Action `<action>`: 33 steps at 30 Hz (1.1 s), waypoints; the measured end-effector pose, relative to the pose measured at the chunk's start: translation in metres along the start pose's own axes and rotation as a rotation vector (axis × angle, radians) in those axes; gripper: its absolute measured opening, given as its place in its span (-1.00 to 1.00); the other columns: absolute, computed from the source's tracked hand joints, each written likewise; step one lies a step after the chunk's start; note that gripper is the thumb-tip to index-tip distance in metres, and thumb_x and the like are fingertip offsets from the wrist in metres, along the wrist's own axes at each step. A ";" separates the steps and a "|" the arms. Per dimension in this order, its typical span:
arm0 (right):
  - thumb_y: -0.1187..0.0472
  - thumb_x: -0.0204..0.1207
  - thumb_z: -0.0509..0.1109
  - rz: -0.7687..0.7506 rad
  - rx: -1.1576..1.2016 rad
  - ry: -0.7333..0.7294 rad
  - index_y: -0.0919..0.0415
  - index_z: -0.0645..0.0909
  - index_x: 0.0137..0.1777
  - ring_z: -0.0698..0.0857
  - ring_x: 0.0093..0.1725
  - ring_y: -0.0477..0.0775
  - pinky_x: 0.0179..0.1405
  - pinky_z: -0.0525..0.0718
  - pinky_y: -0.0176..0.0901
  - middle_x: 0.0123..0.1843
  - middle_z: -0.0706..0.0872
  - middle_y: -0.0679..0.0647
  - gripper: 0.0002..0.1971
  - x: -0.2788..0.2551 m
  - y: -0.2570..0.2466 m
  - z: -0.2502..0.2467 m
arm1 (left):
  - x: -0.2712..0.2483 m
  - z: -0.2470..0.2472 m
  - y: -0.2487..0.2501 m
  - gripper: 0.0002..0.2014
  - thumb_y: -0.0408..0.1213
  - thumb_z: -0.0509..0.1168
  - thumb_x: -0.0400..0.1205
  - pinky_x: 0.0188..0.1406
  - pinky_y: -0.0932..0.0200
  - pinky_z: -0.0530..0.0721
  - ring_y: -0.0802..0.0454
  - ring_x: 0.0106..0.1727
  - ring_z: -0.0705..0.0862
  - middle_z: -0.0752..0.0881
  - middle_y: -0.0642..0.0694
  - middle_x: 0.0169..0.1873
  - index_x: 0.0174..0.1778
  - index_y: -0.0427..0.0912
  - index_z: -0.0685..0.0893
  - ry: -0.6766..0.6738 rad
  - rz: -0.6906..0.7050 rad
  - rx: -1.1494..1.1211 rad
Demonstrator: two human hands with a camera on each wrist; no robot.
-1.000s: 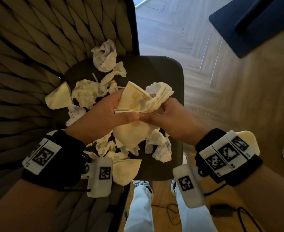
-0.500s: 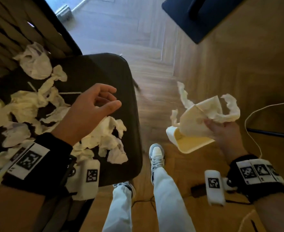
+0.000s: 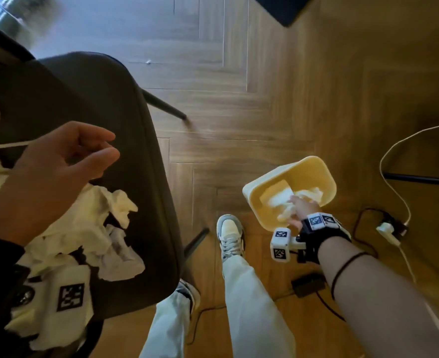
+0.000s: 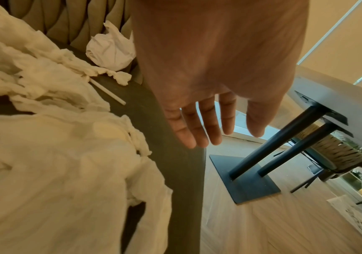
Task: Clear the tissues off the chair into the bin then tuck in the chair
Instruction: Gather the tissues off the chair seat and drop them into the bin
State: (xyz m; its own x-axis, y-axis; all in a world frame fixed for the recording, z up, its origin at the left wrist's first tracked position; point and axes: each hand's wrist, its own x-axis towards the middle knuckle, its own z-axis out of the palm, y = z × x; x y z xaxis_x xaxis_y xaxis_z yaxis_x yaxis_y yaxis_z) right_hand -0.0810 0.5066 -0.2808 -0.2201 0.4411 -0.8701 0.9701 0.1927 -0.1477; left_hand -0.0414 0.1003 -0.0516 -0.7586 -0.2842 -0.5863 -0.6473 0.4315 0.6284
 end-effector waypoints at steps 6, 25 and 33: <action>0.10 0.47 0.41 -0.271 -0.192 0.056 0.14 0.48 0.39 0.68 0.17 0.27 0.19 0.66 0.25 0.26 0.69 0.22 -0.52 -0.044 -0.011 0.016 | -0.017 0.001 -0.010 -0.81 -0.13 0.27 0.62 -0.11 0.31 0.52 0.27 0.02 0.62 0.63 0.23 -0.05 0.12 0.23 0.56 0.085 -0.056 0.113; -0.04 0.38 0.47 -1.540 -1.503 -0.386 -0.10 -0.05 0.65 0.18 0.56 0.34 0.41 0.41 0.29 0.68 0.01 0.18 -0.06 -0.317 -0.012 0.193 | -0.074 -0.052 -0.090 -0.48 -0.09 0.43 0.51 0.35 0.03 0.54 0.00 0.40 0.45 0.47 -0.01 0.36 0.39 0.07 0.48 0.097 -0.035 0.396; -0.03 0.39 0.49 -1.546 -1.260 -0.410 0.08 0.47 0.35 0.42 0.26 0.14 0.25 0.54 -0.02 0.35 0.46 0.08 -0.46 -0.322 -0.020 0.186 | -0.069 -0.063 -0.097 -0.56 -0.14 0.39 0.53 0.22 -0.06 0.64 -0.04 0.32 0.49 0.49 -0.05 0.30 0.35 0.00 0.53 0.132 0.008 0.395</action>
State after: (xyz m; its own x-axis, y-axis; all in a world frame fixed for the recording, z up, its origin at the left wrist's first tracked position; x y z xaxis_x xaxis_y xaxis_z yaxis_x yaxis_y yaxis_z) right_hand -0.0109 0.1975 -0.0848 -0.4179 -0.8036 -0.4239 -0.6014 0.5944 -0.5339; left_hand 0.0692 0.0246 -0.0397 -0.7831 -0.3755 -0.4957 -0.5825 0.7220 0.3733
